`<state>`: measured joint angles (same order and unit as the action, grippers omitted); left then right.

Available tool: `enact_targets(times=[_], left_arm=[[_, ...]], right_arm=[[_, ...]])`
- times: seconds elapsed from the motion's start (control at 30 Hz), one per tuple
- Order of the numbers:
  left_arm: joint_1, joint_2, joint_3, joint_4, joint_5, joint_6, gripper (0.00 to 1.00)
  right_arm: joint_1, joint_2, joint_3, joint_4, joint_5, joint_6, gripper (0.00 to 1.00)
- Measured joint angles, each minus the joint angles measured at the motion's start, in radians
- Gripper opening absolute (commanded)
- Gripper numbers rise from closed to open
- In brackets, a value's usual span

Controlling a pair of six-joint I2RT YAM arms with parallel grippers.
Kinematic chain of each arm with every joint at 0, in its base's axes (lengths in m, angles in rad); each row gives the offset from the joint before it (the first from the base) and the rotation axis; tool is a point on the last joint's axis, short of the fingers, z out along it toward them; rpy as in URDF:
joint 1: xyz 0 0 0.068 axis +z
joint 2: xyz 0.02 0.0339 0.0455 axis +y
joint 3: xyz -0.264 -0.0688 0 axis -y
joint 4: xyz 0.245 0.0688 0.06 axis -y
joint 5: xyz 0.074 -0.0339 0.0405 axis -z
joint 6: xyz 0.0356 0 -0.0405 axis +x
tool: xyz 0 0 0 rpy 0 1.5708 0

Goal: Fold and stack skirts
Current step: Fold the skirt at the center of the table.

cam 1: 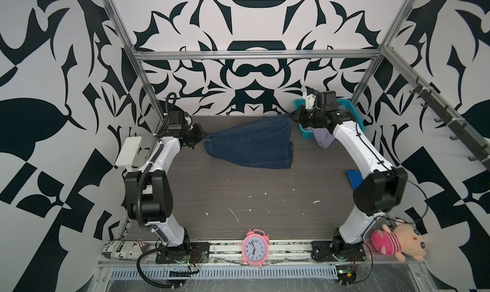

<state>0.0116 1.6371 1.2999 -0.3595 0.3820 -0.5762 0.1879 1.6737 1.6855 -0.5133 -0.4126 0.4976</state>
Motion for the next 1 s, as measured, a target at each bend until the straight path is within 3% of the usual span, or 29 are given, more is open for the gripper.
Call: enact_targets(times=[0.27, 0.47, 0.67, 0.8, 1.0], left_arm=[[-0.005, -0.163, -0.108, 0.013, 0.016, 0.004, 0.00], [-0.005, -0.271, -0.286, 0.019, 0.012, 0.016, 0.00], [-0.005, -0.322, -0.459, 0.005, 0.003, 0.020, 0.00], [-0.005, -0.329, -0.487, -0.025, 0.000, 0.023, 0.00], [-0.005, -0.392, -0.455, -0.065, -0.005, 0.035, 0.00]], right_arm=[[0.011, -0.291, -0.166, -0.027, -0.002, -0.003, 0.00], [0.038, -0.506, -0.499, -0.034, -0.008, 0.013, 0.00], [0.044, -0.612, -0.758, -0.094, -0.035, 0.030, 0.00], [0.044, -0.627, -0.773, -0.137, -0.056, 0.030, 0.00], [0.044, -0.676, -0.633, -0.196, -0.119, 0.022, 0.00]])
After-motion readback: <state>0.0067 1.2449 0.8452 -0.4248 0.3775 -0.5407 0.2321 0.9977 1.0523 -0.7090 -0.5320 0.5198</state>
